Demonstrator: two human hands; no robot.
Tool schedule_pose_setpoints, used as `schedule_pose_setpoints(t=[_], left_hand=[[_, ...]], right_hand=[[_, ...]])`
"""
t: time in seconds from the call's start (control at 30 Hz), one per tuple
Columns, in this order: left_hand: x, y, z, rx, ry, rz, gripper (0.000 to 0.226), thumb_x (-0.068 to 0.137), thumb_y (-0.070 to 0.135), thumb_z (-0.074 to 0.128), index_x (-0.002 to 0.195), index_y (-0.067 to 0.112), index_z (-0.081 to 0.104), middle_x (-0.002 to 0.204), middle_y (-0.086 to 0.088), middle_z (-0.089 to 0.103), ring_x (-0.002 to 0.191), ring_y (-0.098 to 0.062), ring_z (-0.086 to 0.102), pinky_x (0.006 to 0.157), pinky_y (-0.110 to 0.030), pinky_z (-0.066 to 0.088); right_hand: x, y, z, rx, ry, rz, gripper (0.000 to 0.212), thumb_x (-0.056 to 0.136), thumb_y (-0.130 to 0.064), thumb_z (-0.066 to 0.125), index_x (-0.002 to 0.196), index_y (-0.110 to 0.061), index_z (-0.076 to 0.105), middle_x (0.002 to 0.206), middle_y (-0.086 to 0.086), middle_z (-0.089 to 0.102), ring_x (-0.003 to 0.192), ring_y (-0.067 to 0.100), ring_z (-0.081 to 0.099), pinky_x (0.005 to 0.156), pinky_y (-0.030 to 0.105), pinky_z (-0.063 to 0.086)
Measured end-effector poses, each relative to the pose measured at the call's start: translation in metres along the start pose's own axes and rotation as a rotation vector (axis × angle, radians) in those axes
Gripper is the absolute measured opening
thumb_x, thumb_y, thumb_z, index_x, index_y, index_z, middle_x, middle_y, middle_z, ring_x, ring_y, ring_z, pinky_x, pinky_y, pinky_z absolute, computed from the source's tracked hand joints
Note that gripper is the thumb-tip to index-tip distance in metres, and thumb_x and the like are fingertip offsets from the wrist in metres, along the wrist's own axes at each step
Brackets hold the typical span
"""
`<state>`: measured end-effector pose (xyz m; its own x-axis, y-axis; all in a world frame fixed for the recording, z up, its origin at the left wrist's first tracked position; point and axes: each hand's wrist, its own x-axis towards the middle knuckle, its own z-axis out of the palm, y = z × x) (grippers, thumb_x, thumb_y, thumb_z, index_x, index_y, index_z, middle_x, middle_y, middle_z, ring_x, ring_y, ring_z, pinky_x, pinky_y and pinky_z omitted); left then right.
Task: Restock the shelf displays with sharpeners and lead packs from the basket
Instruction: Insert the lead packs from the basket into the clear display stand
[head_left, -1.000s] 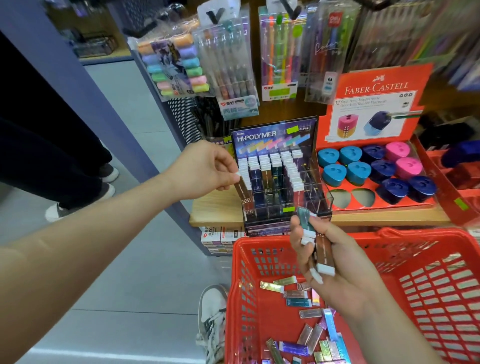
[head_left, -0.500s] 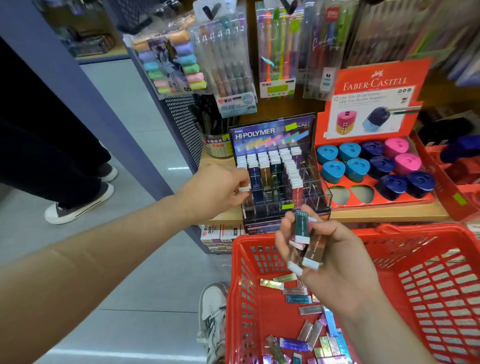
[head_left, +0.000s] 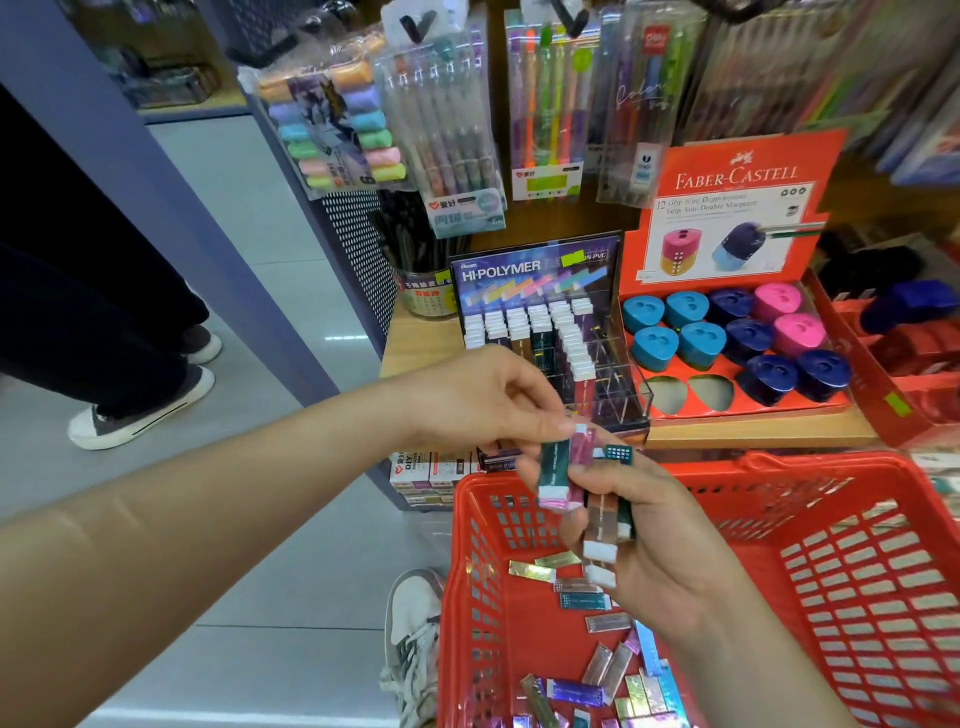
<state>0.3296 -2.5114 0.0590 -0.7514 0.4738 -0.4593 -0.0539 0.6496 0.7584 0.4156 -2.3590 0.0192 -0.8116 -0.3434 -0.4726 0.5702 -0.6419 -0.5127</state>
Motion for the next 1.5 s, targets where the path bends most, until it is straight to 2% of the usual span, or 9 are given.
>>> schedule_pose_setpoints(t=[0.17, 0.3, 0.4, 0.63, 0.87, 1.03, 1.13, 1.3, 1.5], left_hand=[[-0.001, -0.002, 0.004, -0.215, 0.073, -0.049, 0.018, 0.077, 0.016, 0.077, 0.088, 0.004, 0.068, 0.067, -0.005, 0.069, 0.056, -0.007, 0.062, 0.053, -0.016, 0.049], [-0.001, -0.004, -0.005, -0.452, 0.220, -0.028, 0.014, 0.079, 0.008, 0.073, 0.080, 0.009, 0.059, 0.069, -0.010, 0.070, 0.054, -0.010, 0.064, 0.051, -0.018, 0.051], [0.000, -0.006, -0.010, -0.617, 0.219, -0.043, 0.017, 0.080, -0.001, 0.069, 0.084, 0.009, 0.057, 0.072, -0.013, 0.070, 0.058, -0.016, 0.068, 0.050, -0.019, 0.054], [-0.006, 0.000, 0.003, -0.154, -0.007, 0.048, 0.037, 0.082, -0.005, 0.068, 0.113, 0.015, 0.068, 0.069, 0.001, 0.067, 0.065, -0.007, 0.061, 0.063, -0.017, 0.048], [0.022, 0.007, -0.021, -0.297, 0.391, 0.035, 0.015, 0.093, 0.009, 0.058, 0.107, 0.002, 0.060, 0.087, -0.020, 0.069, 0.066, -0.015, 0.067, 0.066, -0.023, 0.059], [0.054, 0.003, -0.026, -0.017, 0.602, 0.046, 0.013, 0.093, 0.019, 0.061, 0.091, 0.011, 0.071, 0.075, -0.002, 0.070, 0.071, -0.013, 0.071, 0.075, -0.030, 0.059], [0.065, 0.001, -0.021, 0.099, 0.631, 0.043, 0.003, 0.088, 0.014, 0.067, 0.085, 0.015, 0.067, 0.070, -0.002, 0.070, 0.068, -0.016, 0.071, 0.077, -0.037, 0.059], [0.075, 0.002, -0.019, 0.157, 0.657, 0.057, 0.011, 0.083, 0.012, 0.070, 0.079, 0.020, 0.063, 0.068, -0.003, 0.072, 0.067, -0.014, 0.071, 0.077, -0.036, 0.059], [0.080, 0.006, -0.019, 0.270, 0.634, 0.080, 0.010, 0.078, 0.013, 0.071, 0.080, 0.022, 0.065, 0.068, 0.003, 0.070, 0.070, -0.014, 0.069, 0.076, -0.031, 0.057]], right_hand=[[-0.002, -0.003, -0.001, -0.091, 0.012, -0.040, 0.045, 0.090, 0.004, 0.046, 0.121, -0.024, 0.064, 0.105, 0.022, 0.072, 0.080, 0.033, 0.074, 0.040, 0.020, 0.047], [-0.002, -0.002, 0.003, -0.110, 0.037, -0.092, 0.031, 0.082, -0.010, 0.063, 0.112, -0.017, 0.066, 0.104, 0.017, 0.073, 0.069, 0.022, 0.069, 0.038, 0.018, 0.041], [0.004, -0.002, 0.004, -0.164, 0.109, -0.202, 0.025, 0.075, -0.007, 0.069, 0.097, -0.016, 0.063, 0.081, 0.013, 0.067, 0.061, 0.014, 0.060, 0.039, 0.019, 0.037], [0.015, -0.016, 0.006, -0.211, 0.177, -0.300, 0.017, 0.087, -0.003, 0.062, 0.099, -0.017, 0.061, 0.069, 0.008, 0.062, 0.053, 0.012, 0.056, 0.036, 0.020, 0.036], [0.010, -0.031, -0.008, 0.282, 0.116, -0.107, 0.031, 0.093, -0.002, 0.045, 0.117, -0.011, 0.063, 0.099, 0.017, 0.071, 0.076, 0.026, 0.070, 0.051, 0.025, 0.054], [0.004, -0.031, -0.017, 0.295, 0.123, -0.104, 0.031, 0.096, 0.001, 0.042, 0.120, -0.009, 0.059, 0.107, 0.024, 0.071, 0.087, 0.033, 0.073, 0.057, 0.032, 0.059], [0.001, -0.034, -0.022, 0.288, 0.112, -0.110, 0.031, 0.096, 0.001, 0.043, 0.121, -0.009, 0.058, 0.108, 0.024, 0.071, 0.090, 0.034, 0.073, 0.060, 0.035, 0.060], [-0.002, -0.039, -0.030, 0.286, 0.136, -0.095, 0.033, 0.094, 0.001, 0.045, 0.123, -0.008, 0.057, 0.107, 0.021, 0.072, 0.091, 0.032, 0.073, 0.061, 0.035, 0.061], [-0.007, -0.042, -0.034, 0.297, 0.173, -0.039, 0.034, 0.095, -0.009, 0.050, 0.127, -0.013, 0.058, 0.107, 0.013, 0.074, 0.082, 0.024, 0.075, 0.040, 0.017, 0.050]])
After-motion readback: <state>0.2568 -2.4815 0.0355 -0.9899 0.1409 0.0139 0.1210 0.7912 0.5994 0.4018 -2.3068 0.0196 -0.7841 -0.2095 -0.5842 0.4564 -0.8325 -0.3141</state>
